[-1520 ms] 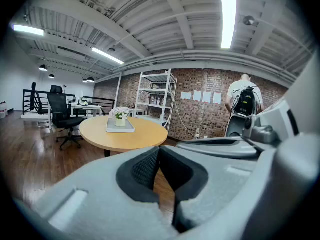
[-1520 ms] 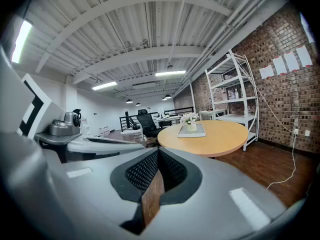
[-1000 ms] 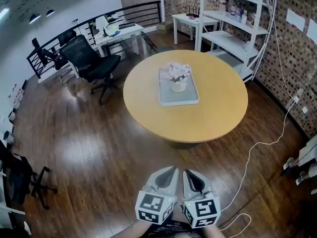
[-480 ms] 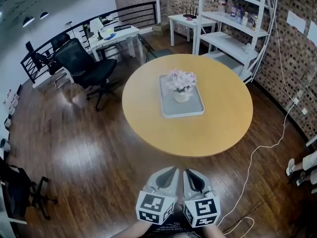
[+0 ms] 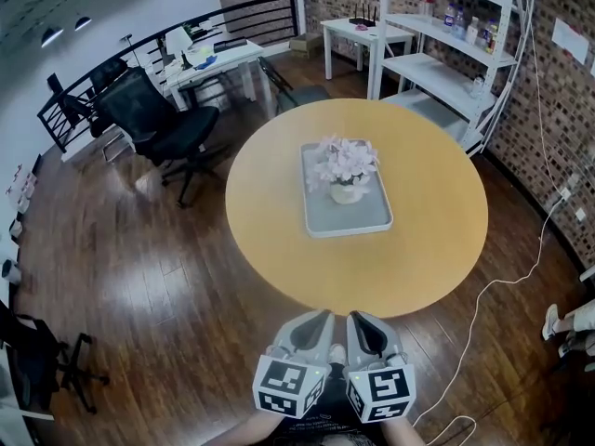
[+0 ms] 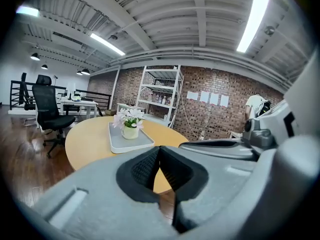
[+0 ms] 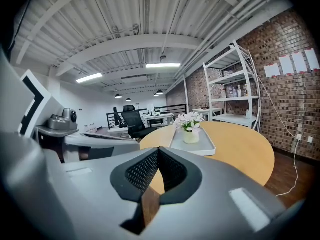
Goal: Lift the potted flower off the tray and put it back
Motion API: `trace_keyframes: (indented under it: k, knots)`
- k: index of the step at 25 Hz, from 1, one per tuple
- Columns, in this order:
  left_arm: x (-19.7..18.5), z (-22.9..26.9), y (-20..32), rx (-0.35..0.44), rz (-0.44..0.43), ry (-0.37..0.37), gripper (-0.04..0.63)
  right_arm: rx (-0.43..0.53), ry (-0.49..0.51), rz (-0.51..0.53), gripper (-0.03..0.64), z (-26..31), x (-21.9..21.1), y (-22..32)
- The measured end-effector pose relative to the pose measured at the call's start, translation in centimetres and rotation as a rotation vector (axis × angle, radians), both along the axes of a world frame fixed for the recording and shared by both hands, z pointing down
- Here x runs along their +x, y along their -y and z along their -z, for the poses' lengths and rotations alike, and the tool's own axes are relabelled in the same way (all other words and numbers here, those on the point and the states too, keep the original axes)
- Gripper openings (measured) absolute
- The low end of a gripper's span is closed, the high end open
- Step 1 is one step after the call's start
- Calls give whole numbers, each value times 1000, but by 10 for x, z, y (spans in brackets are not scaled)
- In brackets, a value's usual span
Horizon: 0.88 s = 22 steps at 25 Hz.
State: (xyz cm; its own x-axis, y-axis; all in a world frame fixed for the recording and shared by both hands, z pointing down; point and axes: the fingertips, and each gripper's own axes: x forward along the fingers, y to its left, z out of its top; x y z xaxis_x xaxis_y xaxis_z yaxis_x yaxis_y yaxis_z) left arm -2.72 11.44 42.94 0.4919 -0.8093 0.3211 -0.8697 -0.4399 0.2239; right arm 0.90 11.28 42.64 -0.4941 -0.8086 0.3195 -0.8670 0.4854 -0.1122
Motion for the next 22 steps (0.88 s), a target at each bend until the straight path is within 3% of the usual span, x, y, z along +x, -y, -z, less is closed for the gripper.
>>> trace_keyframes:
  k: [12,22]
  knots:
    - [12,0,127,5,-7,56,5,-11,43,34,0,-3,-2,126]
    - [3,-6,182,7,45,79,5,-18,57,24,0,-13,10,190]
